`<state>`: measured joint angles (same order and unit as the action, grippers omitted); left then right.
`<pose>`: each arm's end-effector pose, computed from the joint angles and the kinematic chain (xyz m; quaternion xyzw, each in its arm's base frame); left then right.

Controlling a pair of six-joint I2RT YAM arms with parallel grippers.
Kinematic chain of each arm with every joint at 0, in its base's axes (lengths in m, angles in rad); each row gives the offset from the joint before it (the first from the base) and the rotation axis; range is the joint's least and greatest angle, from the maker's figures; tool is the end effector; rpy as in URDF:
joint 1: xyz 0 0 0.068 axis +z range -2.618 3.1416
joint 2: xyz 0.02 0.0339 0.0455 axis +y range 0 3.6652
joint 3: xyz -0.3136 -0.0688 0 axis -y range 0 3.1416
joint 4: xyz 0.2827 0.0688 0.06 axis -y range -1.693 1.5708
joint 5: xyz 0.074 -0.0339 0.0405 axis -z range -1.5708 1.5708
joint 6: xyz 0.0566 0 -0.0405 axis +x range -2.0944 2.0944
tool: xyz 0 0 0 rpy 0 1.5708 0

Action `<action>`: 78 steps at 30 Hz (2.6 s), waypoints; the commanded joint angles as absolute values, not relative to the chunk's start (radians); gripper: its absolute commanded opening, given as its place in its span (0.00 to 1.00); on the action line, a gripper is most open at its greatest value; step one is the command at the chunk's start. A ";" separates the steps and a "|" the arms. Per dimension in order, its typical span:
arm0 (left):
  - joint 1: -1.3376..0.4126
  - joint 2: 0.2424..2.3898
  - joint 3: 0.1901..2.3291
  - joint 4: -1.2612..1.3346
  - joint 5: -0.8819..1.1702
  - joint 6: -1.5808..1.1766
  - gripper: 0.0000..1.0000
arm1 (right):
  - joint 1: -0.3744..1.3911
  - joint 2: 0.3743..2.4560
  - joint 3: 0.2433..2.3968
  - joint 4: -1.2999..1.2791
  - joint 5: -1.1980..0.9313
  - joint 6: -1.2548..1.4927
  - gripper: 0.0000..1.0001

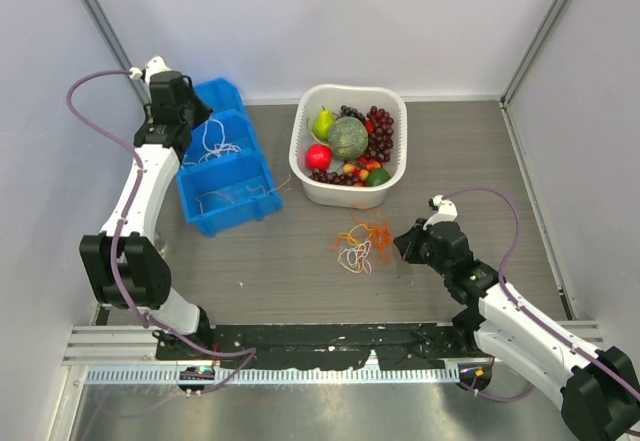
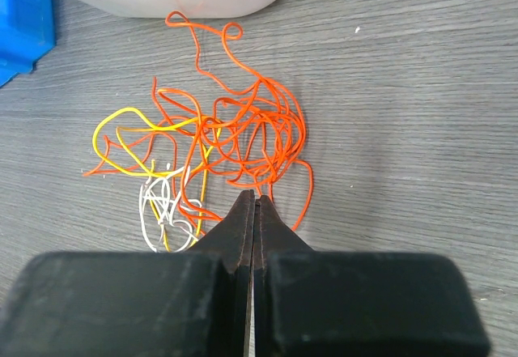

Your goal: Untangle the cables

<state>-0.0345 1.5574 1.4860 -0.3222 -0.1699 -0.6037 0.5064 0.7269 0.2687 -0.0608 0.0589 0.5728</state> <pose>0.4220 -0.0050 0.4170 -0.2779 0.7822 -0.1065 0.5474 0.1582 0.0839 0.1859 0.0435 0.8635 0.2360 0.4436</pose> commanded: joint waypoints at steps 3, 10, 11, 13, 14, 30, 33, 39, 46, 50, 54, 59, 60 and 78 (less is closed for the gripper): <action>0.052 1.609 1.500 -0.261 -0.092 -0.753 0.00 | 0.505 0.741 0.278 -0.015 0.063 0.557 0.01; 0.113 1.681 1.497 -0.376 -0.066 -0.867 0.04 | 0.503 0.738 0.278 -0.015 0.063 0.557 0.01; 0.117 1.678 1.488 -0.377 -0.063 -0.882 0.18 | 0.503 0.736 0.276 -0.015 0.063 0.557 0.01; 0.117 1.654 1.454 -0.351 -0.049 -0.906 0.31 | 0.503 0.741 0.276 -0.014 0.060 0.555 0.01; 0.117 1.640 1.436 -0.341 -0.041 -0.920 0.39 | 0.503 0.741 0.276 -0.012 0.058 0.557 0.01; -0.225 1.425 1.191 -0.247 0.219 -0.789 0.60 | 0.503 0.749 0.279 -0.009 0.049 0.554 0.01; -0.453 1.350 0.987 -0.097 0.250 -0.655 0.59 | 0.503 0.742 0.276 -0.008 0.040 0.552 0.02; -0.751 1.325 0.761 0.018 0.140 -0.603 0.61 | 0.505 0.727 0.264 0.023 -0.050 0.535 0.26; -0.830 1.501 0.830 -0.040 0.058 -0.488 0.67 | 0.505 0.753 0.270 0.041 -0.094 0.528 0.35; -0.853 1.621 0.903 -0.070 0.052 -0.439 0.66 | 0.506 0.765 0.272 0.043 -0.103 0.528 0.34; -0.857 1.684 0.942 -0.081 0.017 -0.434 0.52 | 0.509 0.761 0.268 0.044 -0.109 0.525 0.35; -0.876 1.663 0.969 -0.138 0.026 -0.431 0.11 | 0.532 0.776 0.275 0.058 -0.123 0.508 0.42; -0.883 1.645 0.973 -0.161 0.034 -0.431 0.05 | 0.541 0.787 0.278 0.058 -0.123 0.506 0.47; -0.908 1.186 1.201 -0.365 0.400 -0.495 0.00 | 0.841 1.167 0.499 0.261 0.222 0.561 0.51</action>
